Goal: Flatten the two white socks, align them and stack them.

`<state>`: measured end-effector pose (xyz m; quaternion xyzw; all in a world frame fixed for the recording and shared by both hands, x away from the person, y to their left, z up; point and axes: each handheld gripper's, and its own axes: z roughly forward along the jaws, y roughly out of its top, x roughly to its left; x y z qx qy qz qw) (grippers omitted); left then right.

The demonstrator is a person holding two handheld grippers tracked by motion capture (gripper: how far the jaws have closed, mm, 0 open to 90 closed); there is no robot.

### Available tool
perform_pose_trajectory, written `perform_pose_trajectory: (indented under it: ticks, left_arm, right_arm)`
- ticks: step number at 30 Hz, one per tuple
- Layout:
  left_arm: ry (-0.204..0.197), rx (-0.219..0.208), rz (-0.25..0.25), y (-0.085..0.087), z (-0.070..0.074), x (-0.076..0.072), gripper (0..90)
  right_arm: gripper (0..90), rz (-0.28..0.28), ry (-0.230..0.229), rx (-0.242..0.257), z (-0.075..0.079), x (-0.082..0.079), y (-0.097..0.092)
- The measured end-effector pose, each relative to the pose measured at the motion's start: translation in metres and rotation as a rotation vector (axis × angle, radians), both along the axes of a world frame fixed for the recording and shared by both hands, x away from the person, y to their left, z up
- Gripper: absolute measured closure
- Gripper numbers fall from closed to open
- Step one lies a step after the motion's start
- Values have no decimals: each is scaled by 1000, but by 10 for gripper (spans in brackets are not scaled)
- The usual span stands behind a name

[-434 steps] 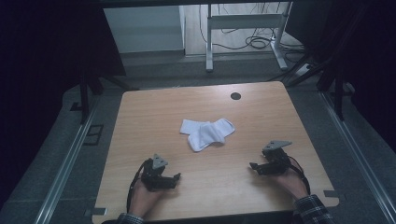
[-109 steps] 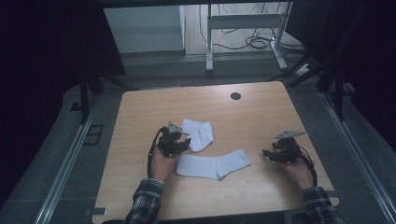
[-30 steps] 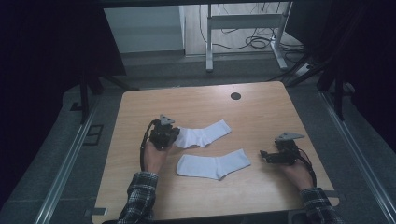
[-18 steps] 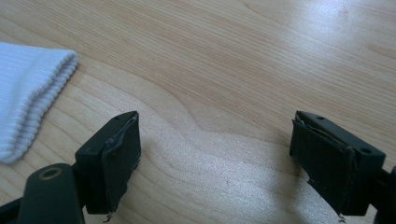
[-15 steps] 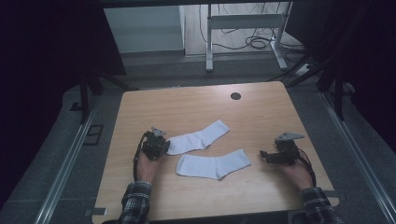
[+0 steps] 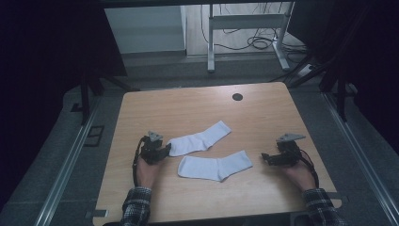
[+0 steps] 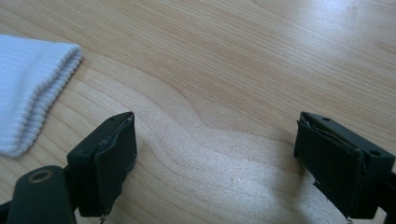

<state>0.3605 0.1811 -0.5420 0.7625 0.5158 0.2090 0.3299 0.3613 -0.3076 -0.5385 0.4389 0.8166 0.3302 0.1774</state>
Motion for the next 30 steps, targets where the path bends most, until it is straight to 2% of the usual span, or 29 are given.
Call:
perform_pose_trajectory:
  ticks: [4,7,9,12,14,19,30]
  left_arm:
    - [18,-39,-11,4,-2,2,491]
    - [16,-28,-16,3,-2,1,469]
    - [15,-19,-13,2,-2,1,460]
    - [16,-22,-18,3,-2,1,459]
    - [16,-21,-19,3,-2,0,459]
    - [16,-16,-14,3,-2,-1,457]
    - [20,-15,-4,3,-2,-1,423]
  right_arm:
    - [180,-18,12,-6,2,0,1]
    - [227,-33,26,-2,4,1,1]
    - [265,-35,51,24,7,3,3]
    - [274,-52,66,37,10,5,6]
    - [288,-61,75,63,13,8,10]
    - [287,-32,75,63,21,13,25]
    - [338,41,37,69,32,31,67]
